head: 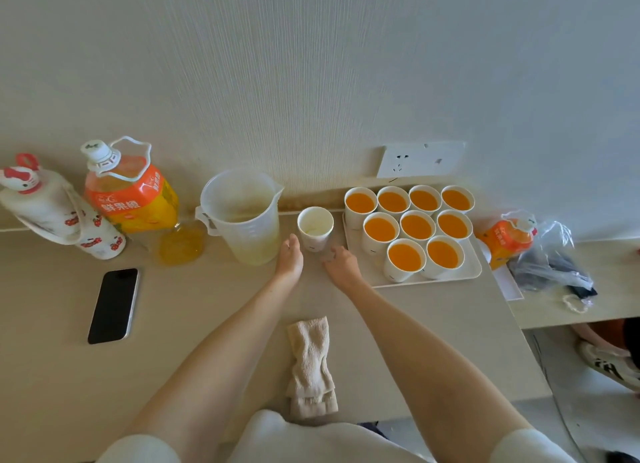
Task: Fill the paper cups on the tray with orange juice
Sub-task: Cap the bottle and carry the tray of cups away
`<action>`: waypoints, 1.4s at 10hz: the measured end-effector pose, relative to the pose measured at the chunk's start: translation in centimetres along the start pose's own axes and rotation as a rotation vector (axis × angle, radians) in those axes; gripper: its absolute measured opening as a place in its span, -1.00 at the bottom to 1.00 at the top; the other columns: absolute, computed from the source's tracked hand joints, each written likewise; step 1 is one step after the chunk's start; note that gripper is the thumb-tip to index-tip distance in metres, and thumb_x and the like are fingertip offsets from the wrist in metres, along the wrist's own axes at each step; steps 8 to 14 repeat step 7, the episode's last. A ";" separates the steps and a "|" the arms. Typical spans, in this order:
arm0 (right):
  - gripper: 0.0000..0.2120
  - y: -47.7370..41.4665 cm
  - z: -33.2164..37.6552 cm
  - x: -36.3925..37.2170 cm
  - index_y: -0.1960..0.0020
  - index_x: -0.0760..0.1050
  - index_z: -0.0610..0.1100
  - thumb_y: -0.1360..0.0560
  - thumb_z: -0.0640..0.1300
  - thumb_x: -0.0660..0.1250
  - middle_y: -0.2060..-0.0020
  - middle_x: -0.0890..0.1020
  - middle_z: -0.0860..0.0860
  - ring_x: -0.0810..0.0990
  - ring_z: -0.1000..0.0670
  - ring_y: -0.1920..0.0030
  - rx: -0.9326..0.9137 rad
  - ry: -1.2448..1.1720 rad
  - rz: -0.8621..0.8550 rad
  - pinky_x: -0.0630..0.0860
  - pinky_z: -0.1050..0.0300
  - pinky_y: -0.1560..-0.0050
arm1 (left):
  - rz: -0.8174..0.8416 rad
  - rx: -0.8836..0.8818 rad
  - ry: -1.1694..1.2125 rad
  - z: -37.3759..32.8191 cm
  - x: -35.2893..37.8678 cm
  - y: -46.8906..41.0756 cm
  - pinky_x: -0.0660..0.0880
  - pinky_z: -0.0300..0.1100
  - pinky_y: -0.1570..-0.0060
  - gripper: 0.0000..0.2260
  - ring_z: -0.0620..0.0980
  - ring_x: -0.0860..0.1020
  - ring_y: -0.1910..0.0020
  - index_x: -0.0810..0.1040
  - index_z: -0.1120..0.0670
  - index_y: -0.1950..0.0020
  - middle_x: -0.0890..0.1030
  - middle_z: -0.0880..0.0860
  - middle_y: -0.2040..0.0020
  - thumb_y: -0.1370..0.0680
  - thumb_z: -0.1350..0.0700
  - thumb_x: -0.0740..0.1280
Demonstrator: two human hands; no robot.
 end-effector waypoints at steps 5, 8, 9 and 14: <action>-0.77 13.3 -2.4 5.6 -0.14 0.53 -0.27 -0.54 -0.27 0.20 -0.04 0.57 -0.13 0.60 -0.15 -0.06 0.180 -0.035 -0.145 0.53 0.03 -0.04 | 0.222 -0.035 -0.325 6.1 -10.0 7.9 0.29 -0.20 0.38 -0.72 0.00 0.49 0.34 0.30 0.06 -0.15 0.53 0.17 0.06 -0.67 -0.12 -0.01; -0.83 15.6 -3.1 7.3 0.23 0.34 -0.19 -0.51 -0.29 0.08 0.30 0.42 -0.02 0.48 -0.08 0.16 0.243 0.034 -0.132 0.42 0.10 0.19 | 0.246 -0.110 -0.483 9.4 -13.7 9.0 0.35 -0.18 0.30 -0.55 0.02 0.53 0.26 0.27 0.16 -0.45 0.52 0.17 -0.03 -0.66 -0.08 0.08; -0.83 15.6 -3.1 7.3 0.23 0.34 -0.19 -0.51 -0.29 0.08 0.30 0.42 -0.02 0.48 -0.08 0.16 0.243 0.034 -0.132 0.42 0.10 0.19 | 0.246 -0.110 -0.483 9.4 -13.7 9.0 0.35 -0.18 0.30 -0.55 0.02 0.53 0.26 0.27 0.16 -0.45 0.52 0.17 -0.03 -0.66 -0.08 0.08; -0.83 15.6 -3.1 7.3 0.23 0.34 -0.19 -0.51 -0.29 0.08 0.30 0.42 -0.02 0.48 -0.08 0.16 0.243 0.034 -0.132 0.42 0.10 0.19 | 0.246 -0.110 -0.483 9.4 -13.7 9.0 0.35 -0.18 0.30 -0.55 0.02 0.53 0.26 0.27 0.16 -0.45 0.52 0.17 -0.03 -0.66 -0.08 0.08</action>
Point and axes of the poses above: each hand's wrist, its own y-axis away from the middle knuckle, its own x-axis out of the palm, z = x × y, the point moved 2 cm from there along -y, towards the middle knuckle
